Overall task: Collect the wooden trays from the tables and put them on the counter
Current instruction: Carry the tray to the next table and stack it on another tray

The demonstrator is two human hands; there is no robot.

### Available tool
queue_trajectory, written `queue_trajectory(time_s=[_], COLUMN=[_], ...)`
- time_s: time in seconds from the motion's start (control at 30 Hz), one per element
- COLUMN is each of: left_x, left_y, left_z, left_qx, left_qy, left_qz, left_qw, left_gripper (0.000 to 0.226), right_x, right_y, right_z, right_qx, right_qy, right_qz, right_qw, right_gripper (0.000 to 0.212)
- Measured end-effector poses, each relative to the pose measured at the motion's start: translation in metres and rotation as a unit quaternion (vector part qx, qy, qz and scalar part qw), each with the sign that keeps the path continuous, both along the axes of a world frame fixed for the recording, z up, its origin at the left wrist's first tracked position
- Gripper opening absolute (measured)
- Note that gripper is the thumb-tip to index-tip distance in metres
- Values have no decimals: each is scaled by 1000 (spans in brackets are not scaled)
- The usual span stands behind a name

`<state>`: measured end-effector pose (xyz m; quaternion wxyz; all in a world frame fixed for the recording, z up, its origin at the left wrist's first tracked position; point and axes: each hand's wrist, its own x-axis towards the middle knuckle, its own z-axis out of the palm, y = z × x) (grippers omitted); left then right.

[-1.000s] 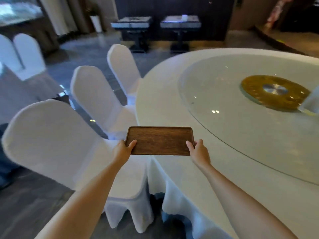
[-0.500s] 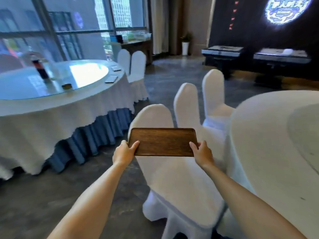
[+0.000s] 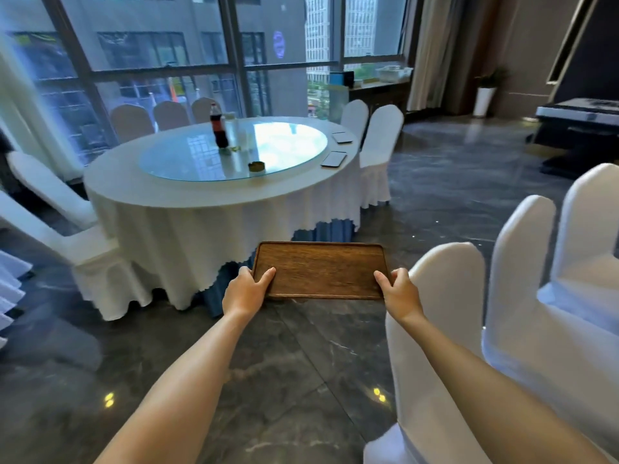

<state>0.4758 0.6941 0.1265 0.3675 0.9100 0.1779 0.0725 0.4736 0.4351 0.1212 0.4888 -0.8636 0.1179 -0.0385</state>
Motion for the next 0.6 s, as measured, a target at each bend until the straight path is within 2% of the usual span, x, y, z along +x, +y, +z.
queue_trajectory(time_s=[0.2,0.5,0.6], left_x=[96,310,376], left_y=[31,46,43], left_z=[-21,-13,-7], left_qx=[-2,-15,-7], left_qy=[13,17,12], left_qz=[30,10,-6], left_qw=[999,1000,1000], left_gripper=[44,49,44], right_x=[119,328,386], right_y=[32,45,43], right_z=[-24,-15,-12], right_qx=[-8,-5,-9], right_qy=[0,-5,-8], right_qz=[30,15,3], right_qw=[1000,1000,1000], right_gripper=[45,45,43])
